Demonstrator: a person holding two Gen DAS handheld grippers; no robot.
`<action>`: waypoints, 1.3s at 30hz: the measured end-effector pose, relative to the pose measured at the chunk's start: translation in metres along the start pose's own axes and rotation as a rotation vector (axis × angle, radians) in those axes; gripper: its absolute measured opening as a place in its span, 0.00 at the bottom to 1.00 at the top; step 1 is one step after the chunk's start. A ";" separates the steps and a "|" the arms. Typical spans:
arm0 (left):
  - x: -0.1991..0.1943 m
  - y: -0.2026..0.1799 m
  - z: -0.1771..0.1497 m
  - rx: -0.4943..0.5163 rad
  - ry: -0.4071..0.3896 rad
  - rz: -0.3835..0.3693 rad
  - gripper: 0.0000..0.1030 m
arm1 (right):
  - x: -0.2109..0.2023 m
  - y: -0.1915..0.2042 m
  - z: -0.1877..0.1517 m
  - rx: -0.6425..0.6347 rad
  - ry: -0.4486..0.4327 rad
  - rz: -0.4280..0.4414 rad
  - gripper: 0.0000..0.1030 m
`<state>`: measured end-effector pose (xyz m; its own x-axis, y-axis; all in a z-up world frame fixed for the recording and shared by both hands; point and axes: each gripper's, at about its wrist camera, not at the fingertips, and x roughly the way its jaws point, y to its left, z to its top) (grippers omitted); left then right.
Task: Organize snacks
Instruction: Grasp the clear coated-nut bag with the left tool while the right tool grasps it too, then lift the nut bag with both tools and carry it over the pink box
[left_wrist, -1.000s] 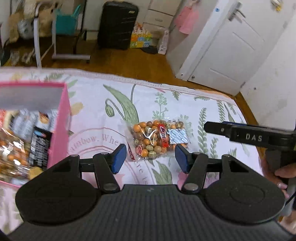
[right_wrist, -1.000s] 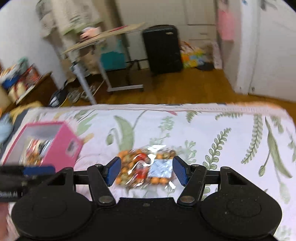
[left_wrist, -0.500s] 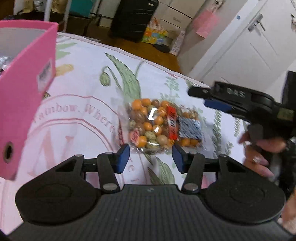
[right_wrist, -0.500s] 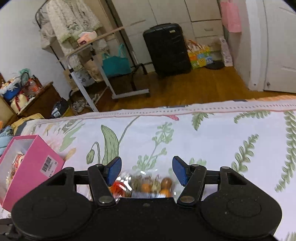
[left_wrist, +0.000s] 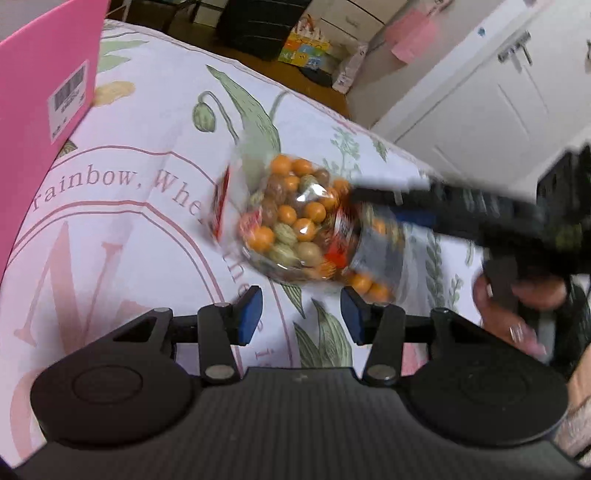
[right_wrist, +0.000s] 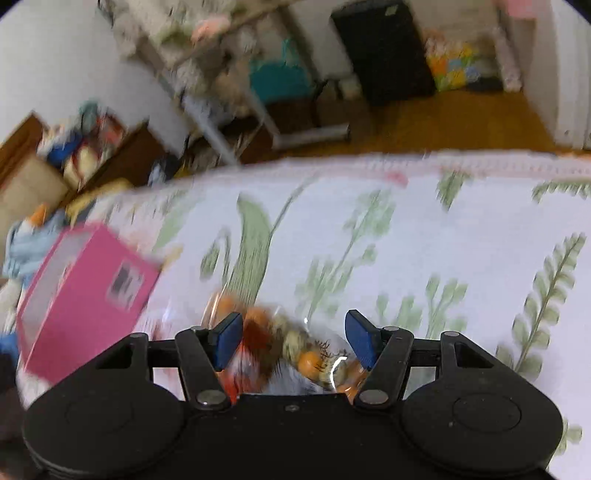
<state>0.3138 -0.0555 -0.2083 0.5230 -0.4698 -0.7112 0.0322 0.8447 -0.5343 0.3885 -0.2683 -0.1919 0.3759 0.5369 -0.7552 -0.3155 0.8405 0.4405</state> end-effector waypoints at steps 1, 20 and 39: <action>-0.002 0.003 0.002 -0.011 -0.005 0.003 0.45 | -0.004 0.004 -0.004 -0.008 0.019 0.011 0.66; 0.014 -0.007 0.000 0.067 0.023 -0.046 0.49 | 0.024 0.092 -0.074 -0.564 0.048 -0.270 0.94; -0.019 -0.023 0.011 0.160 0.182 -0.041 0.45 | -0.004 0.134 -0.092 -0.447 -0.006 -0.343 0.80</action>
<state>0.3122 -0.0631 -0.1778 0.3568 -0.5311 -0.7685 0.1929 0.8468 -0.4956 0.2646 -0.1643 -0.1750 0.5267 0.2400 -0.8155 -0.5123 0.8551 -0.0792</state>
